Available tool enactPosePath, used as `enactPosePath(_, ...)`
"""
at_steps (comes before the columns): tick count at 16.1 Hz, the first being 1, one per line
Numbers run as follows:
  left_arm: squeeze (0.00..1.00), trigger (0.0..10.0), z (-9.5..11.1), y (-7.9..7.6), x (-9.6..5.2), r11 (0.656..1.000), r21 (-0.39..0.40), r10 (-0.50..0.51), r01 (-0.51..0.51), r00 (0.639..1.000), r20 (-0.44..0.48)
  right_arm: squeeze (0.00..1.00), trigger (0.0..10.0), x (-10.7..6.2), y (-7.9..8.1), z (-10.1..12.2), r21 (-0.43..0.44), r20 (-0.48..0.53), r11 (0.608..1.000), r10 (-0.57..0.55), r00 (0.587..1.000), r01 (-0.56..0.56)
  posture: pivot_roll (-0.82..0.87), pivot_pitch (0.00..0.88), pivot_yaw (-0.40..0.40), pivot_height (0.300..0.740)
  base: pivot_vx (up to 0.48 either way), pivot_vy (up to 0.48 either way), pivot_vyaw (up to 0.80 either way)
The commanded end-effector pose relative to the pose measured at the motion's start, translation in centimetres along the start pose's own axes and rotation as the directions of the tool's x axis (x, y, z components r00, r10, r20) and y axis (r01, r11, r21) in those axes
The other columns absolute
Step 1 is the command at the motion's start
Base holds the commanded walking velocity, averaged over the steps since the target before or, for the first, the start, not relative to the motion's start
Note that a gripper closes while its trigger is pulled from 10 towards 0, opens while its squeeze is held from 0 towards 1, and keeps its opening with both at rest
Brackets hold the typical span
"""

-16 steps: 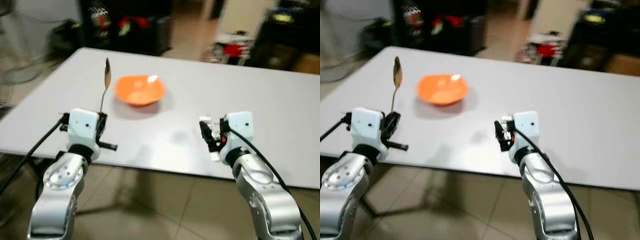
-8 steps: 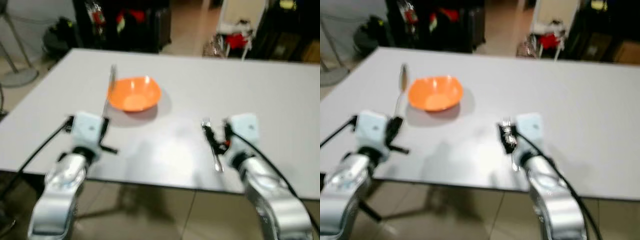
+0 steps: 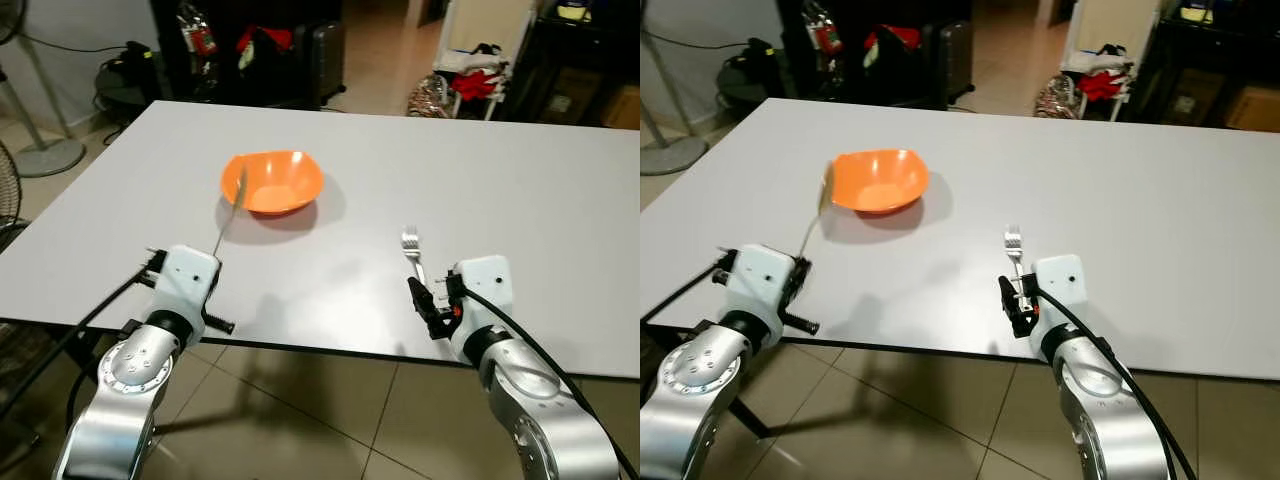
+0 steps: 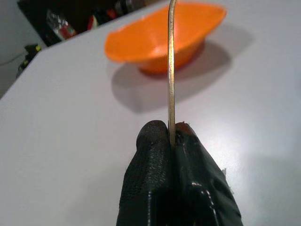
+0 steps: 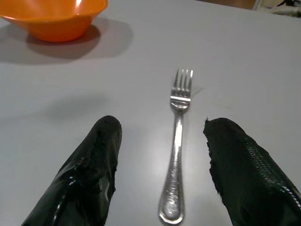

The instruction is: Setting the table

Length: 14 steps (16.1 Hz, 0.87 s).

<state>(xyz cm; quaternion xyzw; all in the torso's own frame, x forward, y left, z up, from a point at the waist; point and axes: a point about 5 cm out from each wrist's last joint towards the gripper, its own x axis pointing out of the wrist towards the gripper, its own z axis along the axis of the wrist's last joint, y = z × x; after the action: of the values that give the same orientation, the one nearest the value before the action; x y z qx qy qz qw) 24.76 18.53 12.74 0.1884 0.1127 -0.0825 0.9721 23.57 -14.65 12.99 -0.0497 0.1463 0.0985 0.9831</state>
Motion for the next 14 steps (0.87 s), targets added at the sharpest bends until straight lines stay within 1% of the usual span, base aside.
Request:
enactPosePath(1, 0.0, 10.0, 0.0, 0.4, 0.3, 1.0, 0.021, 0.023, -0.023, 1.0, -0.016, 0.0, 10.0, 0.3, 0.2, 0.3, -0.016, 0.011, 1.0, 0.011, 1.0, -0.011, -0.06, 0.014, 0.025, 0.74, 0.0, 0.0, 0.0)
enactPosePath(3, 0.0, 10.0, -0.6, 0.9, 0.2, 0.997, 0.06, 0.054, -0.051, 0.997, -0.049, 0.0, 10.0, 0.5, 0.7, 0.3, -0.031, 0.013, 0.998, 0.046, 0.999, -0.046, -0.04, 0.006, 0.004, 0.74, 0.0, 0.0, 0.0)
enactPosePath(4, 0.0, 10.0, -1.3, 1.3, 0.1, 0.992, 0.098, 0.089, -0.08, 0.991, -0.097, 0.0, 10.0, 0.8, 1.0, 0.3, -0.048, 0.01, 0.995, 0.083, 0.997, -0.082, -0.03, 0.009, -0.008, 0.74, 0.0, 0.0, 0.0)
enactPosePath(5, 0.0, 10.0, -2.0, 1.5, 0.1, 0.984, 0.153, 0.111, -0.089, 0.984, -0.141, 0.0, 10.0, 1.2, 1.2, 0.2, -0.056, 0.003, 0.992, 0.109, 0.994, -0.109, -0.02, 0.012, -0.02, 0.74, 0.0, 0.0, 0.0)
enactPosePath(6, 0.0, 10.0, -2.6, 1.5, 0.1, 0.978, 0.196, 0.103, -0.072, 0.983, -0.153, 0.0, 10.0, 1.4, 1.6, 0.2, -0.061, 0.001, 0.99, 0.129, 0.992, -0.129, -0.01, 0.017, -0.031, 0.74, 0.0, 0.0, 0.0)
enactPosePath(8, 0.0, 10.0, -3.0, 1.2, 0.5, 0.977, 0.203, 0.096, -0.061, 0.981, -0.17, 0.0, 10.0, 1.6, 2.0, 0.4, -0.063, 0.002, 0.986, 0.157, 0.988, -0.157, 0.0, 0.02, -0.037, 0.74, 0.0, 0.0, 0.0)
enactPosePath(9, 0.0, 10.0, -3.8, 1.4, 1.2, 0.971, 0.228, 0.124, -0.072, 0.967, -0.222, 0.0, 10.0, 1.7, 2.8, 0.9, -0.065, 0.018, 0.97, 0.236, 0.972, -0.234, 0.0, 0.03, -0.04, 0.74, 0.0, 0.0, 0.0)
enactPosePath(10, 0.0, 10.0, -4.2, 1.6, 1.6, 0.965, 0.25, 0.146, -0.082, 0.958, -0.248, 0.0, 10.0, 1.6, 3.3, 1.3, -0.06, 0.034, 0.956, 0.29, 0.956, -0.288, 0.0, 0.03, -0.04, 0.74, 0.0, 0.0, 0.0)
enactPosePath(11, 0.0, 10.0, -4.2, 1.8, 1.9, 0.962, 0.259, 0.156, -0.088, 0.954, -0.255, 0.0, 10.0, 1.4, 3.6, 1.4, -0.049, 0.039, 0.944, 0.329, 0.943, -0.327, 0.0, 0.034, -0.04, 0.74, 0.0, 0.0, 0.0)
enactPosePath(12, 0.0, 10.0, -4.0, 1.9, 2.7, 0.957, 0.28, 0.152, -0.078, 0.956, -0.252, 0.0, 10.0, 1.2, 3.9, 1.4, -0.057, 0.037, 0.923, 0.384, 0.923, -0.382, 0.0, 0.031, -0.03, 0.74, 0.0, 0.0, 0.0)
enactPosePath(14, 0.0, 10.0, -3.4, 1.6, 4.1, 0.946, 0.323, 0.119, -0.037, 0.964, -0.239, 0.0, 10.0, 0.9, 3.9, 1.6, -0.095, 0.031, 0.898, 0.433, 0.901, -0.429, 0.0, 0.029, -0.017, 0.74, 0.0, 0.0, 0.0)
